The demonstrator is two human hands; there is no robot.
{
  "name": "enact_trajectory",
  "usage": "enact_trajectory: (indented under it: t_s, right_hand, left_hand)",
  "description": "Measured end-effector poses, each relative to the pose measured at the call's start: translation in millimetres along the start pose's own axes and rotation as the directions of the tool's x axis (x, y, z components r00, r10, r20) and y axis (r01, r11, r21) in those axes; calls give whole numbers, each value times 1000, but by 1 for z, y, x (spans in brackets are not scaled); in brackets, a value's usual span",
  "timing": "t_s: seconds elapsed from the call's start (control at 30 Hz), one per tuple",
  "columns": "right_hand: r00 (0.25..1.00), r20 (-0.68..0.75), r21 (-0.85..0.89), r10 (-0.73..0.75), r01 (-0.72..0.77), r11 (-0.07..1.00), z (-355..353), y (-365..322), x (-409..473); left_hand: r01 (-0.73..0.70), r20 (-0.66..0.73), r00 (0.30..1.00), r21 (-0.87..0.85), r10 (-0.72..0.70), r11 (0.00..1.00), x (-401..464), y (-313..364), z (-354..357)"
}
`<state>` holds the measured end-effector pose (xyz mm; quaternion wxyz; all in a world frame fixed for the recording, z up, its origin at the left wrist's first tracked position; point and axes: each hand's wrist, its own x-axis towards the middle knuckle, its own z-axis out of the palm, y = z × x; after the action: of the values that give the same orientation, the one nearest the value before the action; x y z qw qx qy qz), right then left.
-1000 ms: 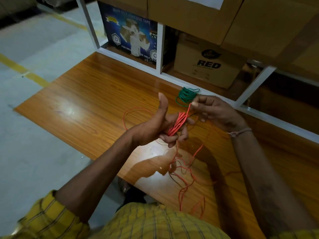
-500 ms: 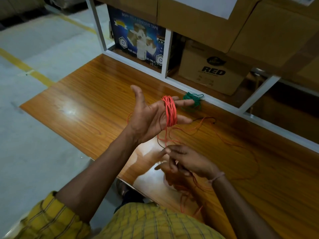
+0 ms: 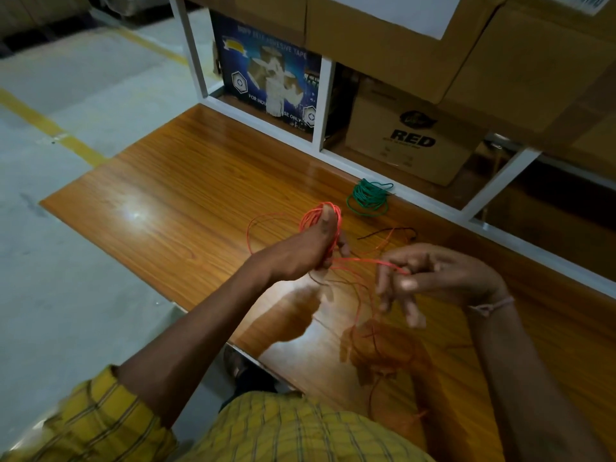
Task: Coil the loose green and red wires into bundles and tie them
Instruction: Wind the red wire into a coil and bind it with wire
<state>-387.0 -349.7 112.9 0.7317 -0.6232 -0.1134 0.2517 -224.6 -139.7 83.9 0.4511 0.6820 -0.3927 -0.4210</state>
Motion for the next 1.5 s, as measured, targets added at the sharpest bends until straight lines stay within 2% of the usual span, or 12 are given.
enact_trajectory:
  t_s: [0.17,0.27,0.37,0.47,0.73,0.9,0.97,1.07,1.2,1.37,1.43,1.5]
  right_hand:
    - [984,-102,210,-147,166,963,-17,3,-8]
    - [932,-337,134,-132,187,973,-30,4,-2]
    - [822,-568,-17,-49,47,999,-43,12,11]
    - [748,-664,-127,-11,-98,987,-36,27,31]
    - [724,-674,-155,149,-336,929,24,66,61]
    - [773,-585,-399,245,-537,743,50,81,67]
    - [816,-515,-534,263,-546,645,59,80,68]
    - [829,-467,-528,308,-541,655,64,72,64]
    - [814,-460,-425,354,-553,717,53,40,50]
    - [801,-496,-436,335,-564,701,31,8,31]
    - [797,-524,-441,300,-556,705,26,0,25]
    - [792,-561,-451,240,-536,714,21,-5,19]
  left_hand:
    - [-11,158,987,24,7,1000,-9,11,-2]
    - [4,315,949,-81,22,997,-17,13,-3]
    - [16,398,915,-204,68,979,-21,17,-1]
    - [30,403,907,-358,126,933,-21,19,-1]
    - [-56,156,951,-762,266,645,-18,13,-11]
    - [-242,-155,964,-845,214,478,-2,6,-12]
    - [-299,-258,954,-814,150,497,4,7,-12]
    - [-298,-333,939,-653,90,696,13,6,-7]
    - [-134,-324,943,-167,74,977,13,-17,1]
    - [76,-253,967,301,3,951,3,-19,6]
    - [71,-189,982,324,-10,943,0,-21,3]
    - [77,-88,994,223,-59,972,-4,-22,-2]
